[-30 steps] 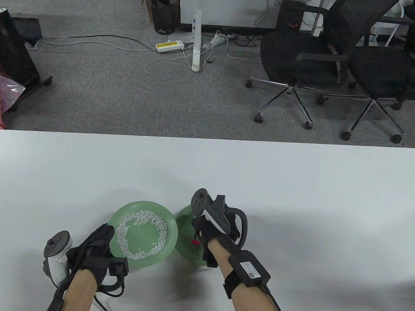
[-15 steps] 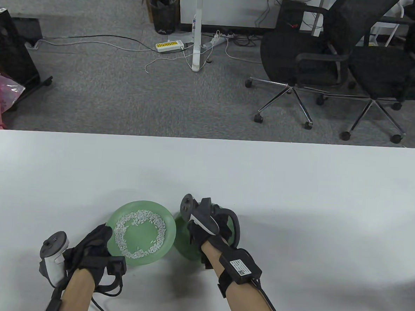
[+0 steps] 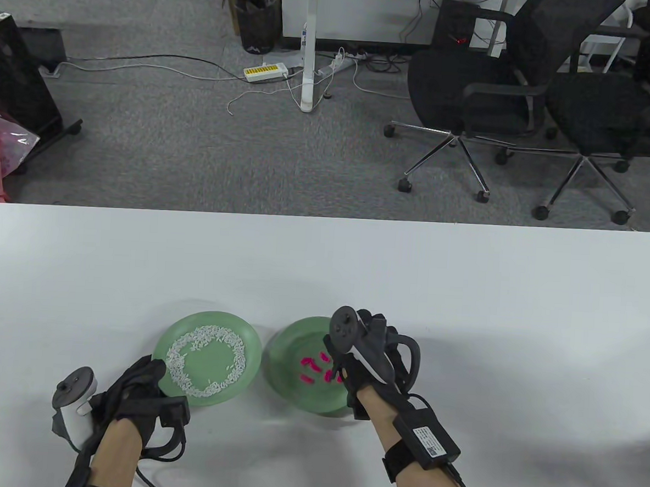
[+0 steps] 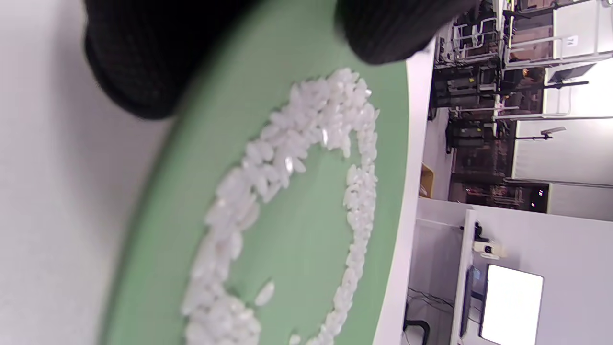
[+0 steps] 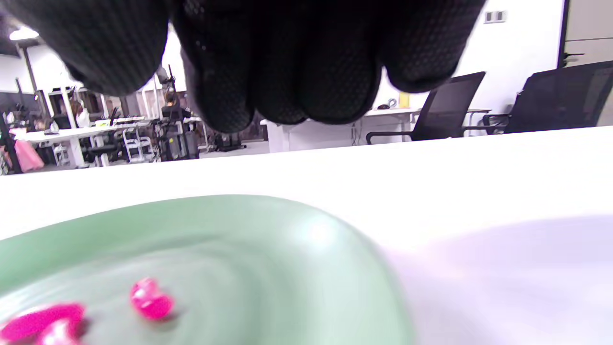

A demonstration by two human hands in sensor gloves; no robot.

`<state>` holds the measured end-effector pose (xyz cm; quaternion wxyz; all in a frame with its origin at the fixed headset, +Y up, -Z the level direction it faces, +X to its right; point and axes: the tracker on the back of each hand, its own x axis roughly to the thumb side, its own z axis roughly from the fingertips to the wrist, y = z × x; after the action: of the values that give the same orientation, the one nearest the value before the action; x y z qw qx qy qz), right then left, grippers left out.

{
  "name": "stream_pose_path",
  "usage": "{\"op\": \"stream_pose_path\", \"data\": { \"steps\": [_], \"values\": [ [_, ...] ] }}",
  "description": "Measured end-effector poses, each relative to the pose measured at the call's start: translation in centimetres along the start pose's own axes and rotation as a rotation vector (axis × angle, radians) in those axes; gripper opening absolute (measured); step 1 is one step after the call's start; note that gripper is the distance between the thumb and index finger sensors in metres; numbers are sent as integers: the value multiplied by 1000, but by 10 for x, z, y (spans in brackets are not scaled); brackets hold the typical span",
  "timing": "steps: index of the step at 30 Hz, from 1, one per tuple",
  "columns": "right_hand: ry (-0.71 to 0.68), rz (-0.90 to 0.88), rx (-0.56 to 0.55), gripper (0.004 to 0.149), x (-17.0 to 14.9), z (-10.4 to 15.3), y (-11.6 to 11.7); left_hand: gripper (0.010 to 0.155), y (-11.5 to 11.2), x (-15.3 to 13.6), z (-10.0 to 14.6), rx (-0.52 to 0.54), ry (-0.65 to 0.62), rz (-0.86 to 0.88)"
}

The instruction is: Pick gummy candy with hand pinch into plate

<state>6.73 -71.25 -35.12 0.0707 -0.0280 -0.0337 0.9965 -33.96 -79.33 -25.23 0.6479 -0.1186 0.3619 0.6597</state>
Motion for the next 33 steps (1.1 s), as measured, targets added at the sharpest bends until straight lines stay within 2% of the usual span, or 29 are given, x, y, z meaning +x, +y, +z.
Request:
{"op": "stream_pose_path", "data": {
  "steps": [9,17,21,25,30,33],
  "values": [
    [39,-33,-60,54,-56,31,-28,59,2,-4,-3,44,33,-5],
    [59,-76,-95,55,-89,48,-39,61,-3,3,6,82,8,-54],
    [51,-96,-95,58,-100,54,-36,75,-2,15,15,100,-23,-106],
    [56,-116,-110,63,-112,59,-27,79,-3,32,28,222,-111,-363],
    [17,-58,-101,70,-115,63,-15,81,-21,46,45,256,-172,-701],
    [-10,-1,-103,75,-112,65,-13,80,-41,57,64,284,-340,-892]
  ]
}}
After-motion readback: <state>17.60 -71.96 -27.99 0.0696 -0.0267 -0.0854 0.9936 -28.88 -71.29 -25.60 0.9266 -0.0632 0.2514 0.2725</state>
